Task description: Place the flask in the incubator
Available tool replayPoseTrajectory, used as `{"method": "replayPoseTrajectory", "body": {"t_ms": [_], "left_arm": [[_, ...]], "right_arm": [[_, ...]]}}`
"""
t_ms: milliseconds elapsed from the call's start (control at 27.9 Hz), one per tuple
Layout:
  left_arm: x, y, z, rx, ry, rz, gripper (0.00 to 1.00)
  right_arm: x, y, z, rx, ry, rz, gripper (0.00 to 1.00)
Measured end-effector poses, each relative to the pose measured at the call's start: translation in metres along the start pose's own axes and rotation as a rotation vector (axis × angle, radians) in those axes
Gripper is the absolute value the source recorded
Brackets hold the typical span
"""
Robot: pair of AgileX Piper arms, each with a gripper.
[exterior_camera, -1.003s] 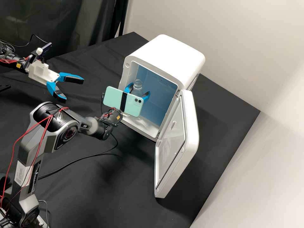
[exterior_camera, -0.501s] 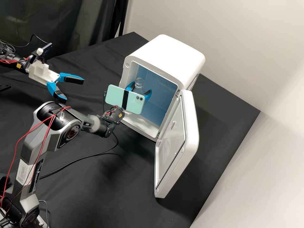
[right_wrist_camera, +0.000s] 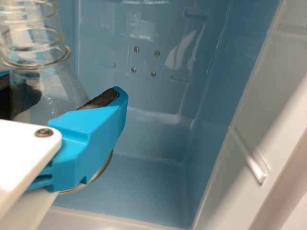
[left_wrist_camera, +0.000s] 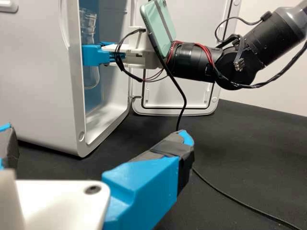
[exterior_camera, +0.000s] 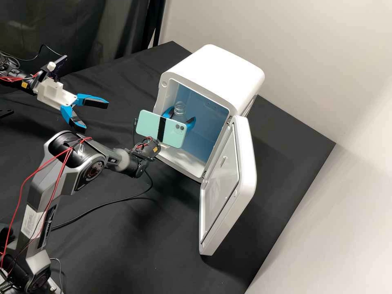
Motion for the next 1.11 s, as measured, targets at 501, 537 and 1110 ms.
{"method": "replayPoseTrajectory", "body": {"t_ms": [501, 537, 1110], "left_arm": [[0.0, 0.0003, 0.0, -0.013, 0.007, 0.008, 1.0], [0.0, 0.0003, 0.0, -0.013, 0.007, 0.008, 1.0], [0.001, 0.0, 0.0, -0.014, 0.008, 0.006, 1.0]], "right_arm": [[-0.006, -0.011, 0.01, -0.031, -0.052, -0.038, 0.0], [-0.006, -0.011, 0.01, -0.031, -0.056, -0.035, 0.0], [-0.012, -0.019, 0.004, -0.021, -0.08, -0.031, 0.0]]}}
